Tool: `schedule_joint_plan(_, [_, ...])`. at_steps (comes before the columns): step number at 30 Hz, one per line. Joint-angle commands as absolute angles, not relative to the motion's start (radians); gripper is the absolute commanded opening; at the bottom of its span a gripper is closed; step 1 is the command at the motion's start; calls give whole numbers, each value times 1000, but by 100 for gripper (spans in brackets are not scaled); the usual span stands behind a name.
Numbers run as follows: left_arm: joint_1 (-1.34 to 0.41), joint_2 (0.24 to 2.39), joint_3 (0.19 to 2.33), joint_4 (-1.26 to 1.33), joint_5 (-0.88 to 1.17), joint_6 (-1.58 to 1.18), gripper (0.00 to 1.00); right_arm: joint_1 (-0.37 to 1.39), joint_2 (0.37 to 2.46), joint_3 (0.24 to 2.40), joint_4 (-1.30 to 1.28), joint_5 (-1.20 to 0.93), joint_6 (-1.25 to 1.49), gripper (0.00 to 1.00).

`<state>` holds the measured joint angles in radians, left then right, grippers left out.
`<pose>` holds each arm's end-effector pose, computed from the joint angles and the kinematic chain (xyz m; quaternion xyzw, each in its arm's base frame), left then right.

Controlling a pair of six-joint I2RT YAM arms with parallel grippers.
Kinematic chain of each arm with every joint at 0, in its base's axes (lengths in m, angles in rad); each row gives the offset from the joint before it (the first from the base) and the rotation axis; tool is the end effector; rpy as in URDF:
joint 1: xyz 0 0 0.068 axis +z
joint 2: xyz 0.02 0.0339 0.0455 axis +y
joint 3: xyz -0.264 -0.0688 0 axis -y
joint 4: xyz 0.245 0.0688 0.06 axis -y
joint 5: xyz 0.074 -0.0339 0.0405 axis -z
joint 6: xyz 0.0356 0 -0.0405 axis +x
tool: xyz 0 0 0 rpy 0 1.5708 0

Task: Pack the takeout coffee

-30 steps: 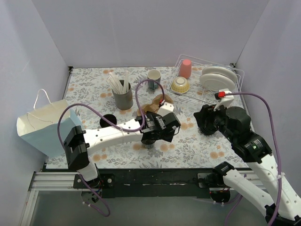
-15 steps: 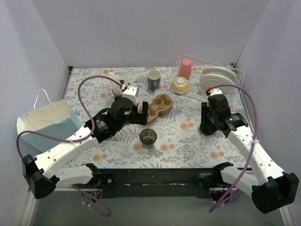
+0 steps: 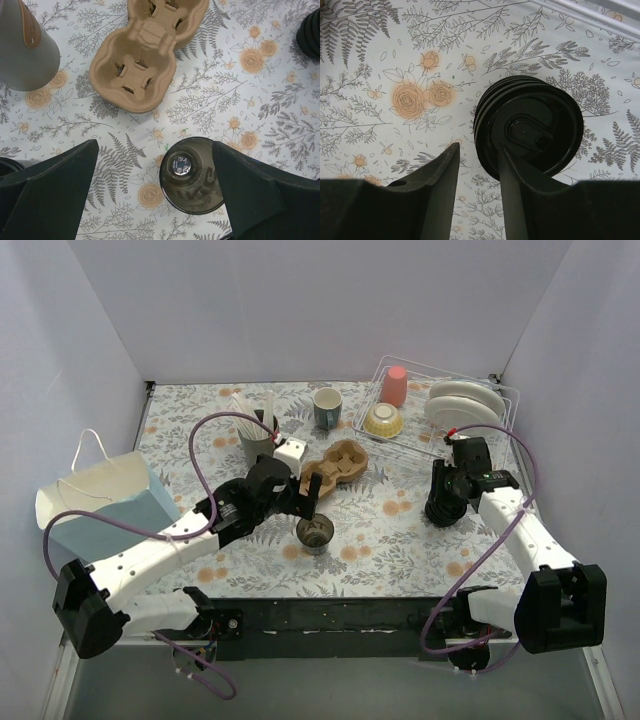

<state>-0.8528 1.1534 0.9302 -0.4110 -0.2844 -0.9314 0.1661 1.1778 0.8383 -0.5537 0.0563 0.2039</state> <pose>0.1735 -0.1835 0.2950 -0.0986 0.8801 -0.2684 0.3789 0.2356 0.0375 0.2470 0.0272 0.9424 0.0350 0.3314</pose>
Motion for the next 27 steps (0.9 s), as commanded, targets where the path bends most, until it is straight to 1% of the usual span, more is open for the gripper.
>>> schedule_joint_plan(1, [-854,1055,901,-365,-236,-890,98,147,1207,825,-470,11,207,44])
schedule_joint_plan(5, [-854,1016,884,-351,-247,-884,98,137,1232,812,-454,11,196,42])
schedule_joint_plan(8, [-854,1006,876,-347,-249,-881,98,130,1230,796,-440,12,193,38])
schedule_joint_plan(11, [-853,1011,877,-347,-252,-877,98,126,1223,787,-433,15,193,32])
schedule_joint_plan(12, [-854,1012,877,-347,-252,-877,98,127,1221,787,-433,17,192,29])
schedule_joint_plan(15, [-854,1014,877,-347,-252,-877,98,124,1209,787,-433,25,187,23])
schedule_joint_plan(26, [-854,1015,874,-347,-255,-877,98,124,1193,807,-449,17,193,25])
schedule_joint_plan(27, [-854,1015,873,-347,-255,-879,98,126,1193,805,-449,17,193,27])
